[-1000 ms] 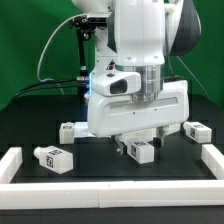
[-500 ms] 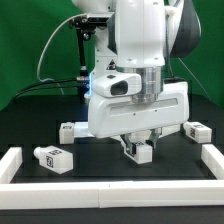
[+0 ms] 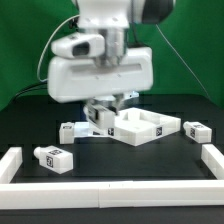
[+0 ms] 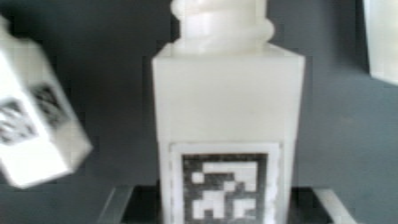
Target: Assemble one leg
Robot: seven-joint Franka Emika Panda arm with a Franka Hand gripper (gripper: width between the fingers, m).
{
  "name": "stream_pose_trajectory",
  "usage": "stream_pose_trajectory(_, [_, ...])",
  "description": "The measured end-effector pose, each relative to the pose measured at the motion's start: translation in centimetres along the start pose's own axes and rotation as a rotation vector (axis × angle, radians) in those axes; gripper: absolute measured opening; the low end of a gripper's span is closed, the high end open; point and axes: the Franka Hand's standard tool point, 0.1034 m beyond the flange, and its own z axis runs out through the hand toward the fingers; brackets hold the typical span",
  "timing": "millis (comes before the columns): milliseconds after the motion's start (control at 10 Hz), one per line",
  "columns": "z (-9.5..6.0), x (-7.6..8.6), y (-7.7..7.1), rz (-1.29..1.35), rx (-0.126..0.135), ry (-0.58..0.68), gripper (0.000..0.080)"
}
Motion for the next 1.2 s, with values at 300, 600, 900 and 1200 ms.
stream_pose_trajectory(300, [0.3,0.1,-0.1,-0.016,0.000,-0.002,0.0285])
stream_pose_trajectory(600, [0.9,-3.1,1.2,-0.066,-0.003,-0.004,0.0285])
stream_pose_trajectory(900, [2.1,-7.4,4.5,-0.051,-0.009,-0.022,0.0285])
stream_pose_trajectory(1200, [2.6,-5.0,2.5,-0.012,-0.010,-0.019,0.0285])
